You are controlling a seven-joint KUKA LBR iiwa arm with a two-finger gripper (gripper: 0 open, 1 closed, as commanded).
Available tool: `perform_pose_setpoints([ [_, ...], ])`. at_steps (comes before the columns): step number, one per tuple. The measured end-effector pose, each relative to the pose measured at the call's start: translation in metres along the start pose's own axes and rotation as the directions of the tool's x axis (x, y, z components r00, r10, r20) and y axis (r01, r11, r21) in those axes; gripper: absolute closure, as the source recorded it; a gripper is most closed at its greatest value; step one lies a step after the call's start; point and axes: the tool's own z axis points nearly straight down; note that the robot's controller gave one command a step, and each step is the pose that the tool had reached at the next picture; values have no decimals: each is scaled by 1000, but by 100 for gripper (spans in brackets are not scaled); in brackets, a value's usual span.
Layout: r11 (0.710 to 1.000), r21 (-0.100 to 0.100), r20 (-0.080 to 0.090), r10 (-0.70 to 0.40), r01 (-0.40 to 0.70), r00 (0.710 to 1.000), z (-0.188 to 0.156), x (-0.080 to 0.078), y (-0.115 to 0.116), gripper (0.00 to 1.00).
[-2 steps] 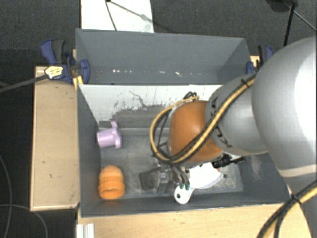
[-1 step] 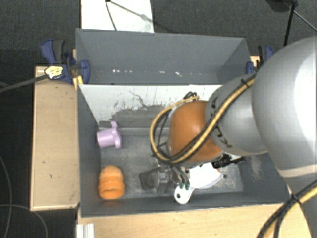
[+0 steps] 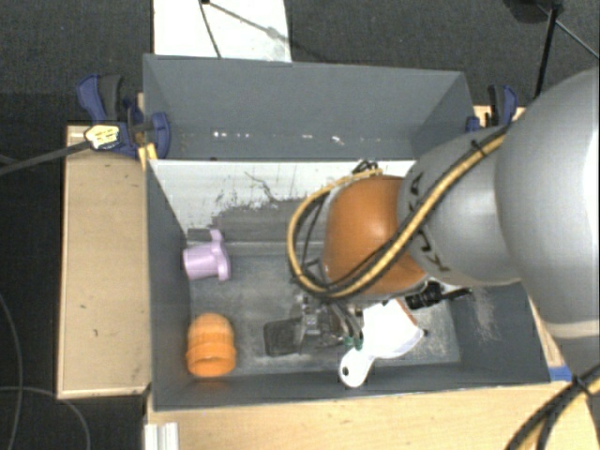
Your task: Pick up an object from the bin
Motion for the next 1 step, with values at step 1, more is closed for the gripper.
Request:
perform_pose_setpoints([
  [1,1000,-1,3,4,-4,1000,-4,-1,18,100],
])
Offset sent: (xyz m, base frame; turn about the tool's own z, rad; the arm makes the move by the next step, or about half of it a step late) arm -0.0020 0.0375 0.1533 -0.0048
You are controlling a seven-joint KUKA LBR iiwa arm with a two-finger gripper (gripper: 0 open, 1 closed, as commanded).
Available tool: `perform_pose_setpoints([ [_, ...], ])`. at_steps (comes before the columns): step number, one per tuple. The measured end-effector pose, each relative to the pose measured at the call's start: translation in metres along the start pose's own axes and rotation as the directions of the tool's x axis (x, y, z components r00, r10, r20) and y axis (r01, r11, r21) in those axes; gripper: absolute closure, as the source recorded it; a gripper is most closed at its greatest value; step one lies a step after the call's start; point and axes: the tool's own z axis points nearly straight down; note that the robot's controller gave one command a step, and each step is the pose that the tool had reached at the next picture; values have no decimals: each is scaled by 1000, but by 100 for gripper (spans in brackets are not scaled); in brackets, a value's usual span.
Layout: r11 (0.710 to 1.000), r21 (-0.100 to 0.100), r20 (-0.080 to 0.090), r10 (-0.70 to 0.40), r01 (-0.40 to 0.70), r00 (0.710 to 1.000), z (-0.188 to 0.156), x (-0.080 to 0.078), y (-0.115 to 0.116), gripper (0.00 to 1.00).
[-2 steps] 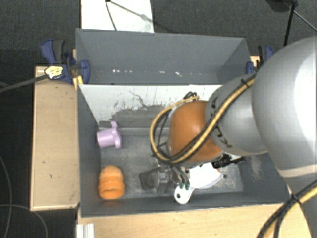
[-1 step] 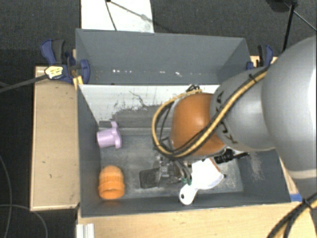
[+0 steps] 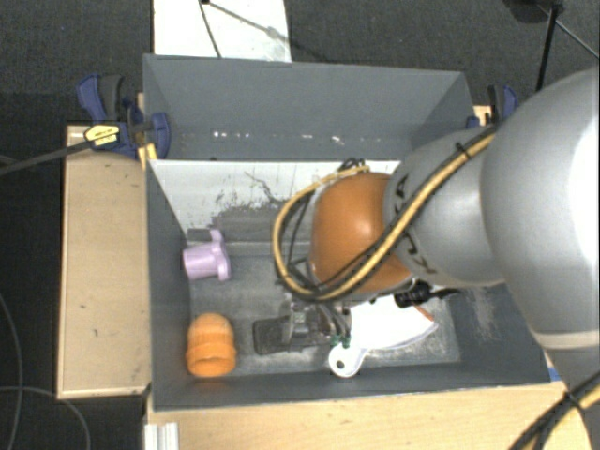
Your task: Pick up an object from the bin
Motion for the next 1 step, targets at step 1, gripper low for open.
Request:
perform_pose_setpoints([
  [1,1000,0,-1,-15,15,1000,-151,3,20,100],
])
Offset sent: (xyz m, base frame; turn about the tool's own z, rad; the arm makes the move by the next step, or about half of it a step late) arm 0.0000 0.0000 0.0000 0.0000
